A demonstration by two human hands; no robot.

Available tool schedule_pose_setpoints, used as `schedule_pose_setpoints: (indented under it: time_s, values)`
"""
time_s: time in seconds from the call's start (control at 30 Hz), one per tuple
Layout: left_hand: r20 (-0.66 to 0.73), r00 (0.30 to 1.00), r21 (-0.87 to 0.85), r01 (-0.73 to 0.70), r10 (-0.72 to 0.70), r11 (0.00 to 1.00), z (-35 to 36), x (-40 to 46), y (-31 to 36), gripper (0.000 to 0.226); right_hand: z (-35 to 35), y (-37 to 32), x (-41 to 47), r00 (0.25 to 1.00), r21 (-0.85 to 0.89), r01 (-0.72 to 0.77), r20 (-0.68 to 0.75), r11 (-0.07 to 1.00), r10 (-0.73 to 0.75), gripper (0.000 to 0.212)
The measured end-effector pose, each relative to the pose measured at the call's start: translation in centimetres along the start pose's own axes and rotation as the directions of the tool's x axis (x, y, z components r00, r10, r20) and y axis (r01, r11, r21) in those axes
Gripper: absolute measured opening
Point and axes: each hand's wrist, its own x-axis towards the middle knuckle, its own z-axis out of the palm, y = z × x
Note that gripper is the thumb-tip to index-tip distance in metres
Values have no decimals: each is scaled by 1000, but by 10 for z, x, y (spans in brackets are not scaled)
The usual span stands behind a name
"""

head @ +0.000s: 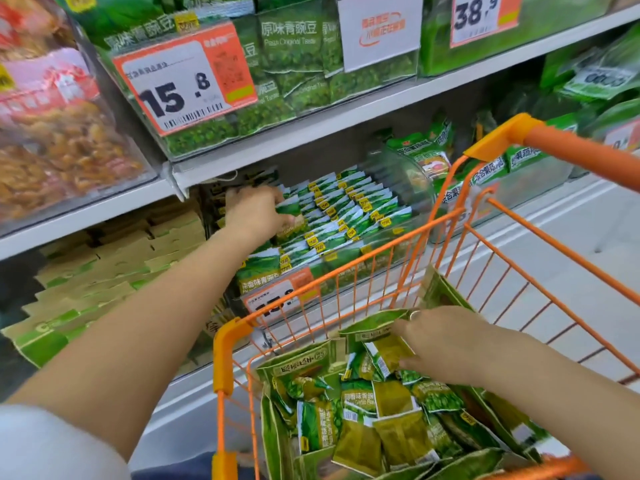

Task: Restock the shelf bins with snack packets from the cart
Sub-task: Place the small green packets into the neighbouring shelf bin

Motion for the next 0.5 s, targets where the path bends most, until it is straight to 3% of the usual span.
schedule_pose_setpoints:
  time_s: [0.13, 0.37, 0.43, 0.5]
  values:
    - [51, 998, 190, -31, 22, 981, 4, 8, -1, 47, 4, 7, 3, 999, -16, 9, -34, 1000, -9, 45]
    - [165, 986, 221, -69, 32, 973, 7, 11, 0, 49, -1, 4, 5, 999, -23, 21, -40, 1000, -22, 44]
    - [99, 994, 281, -76, 49, 957, 4, 2, 6, 46, -5, 10, 5, 998, -55, -25, -51, 998, 22, 39]
    - [-148, 974, 226, -135, 171, 965, 2, -19, 15, 40, -5, 18, 5, 995, -120, -86, -60, 989, 79, 31]
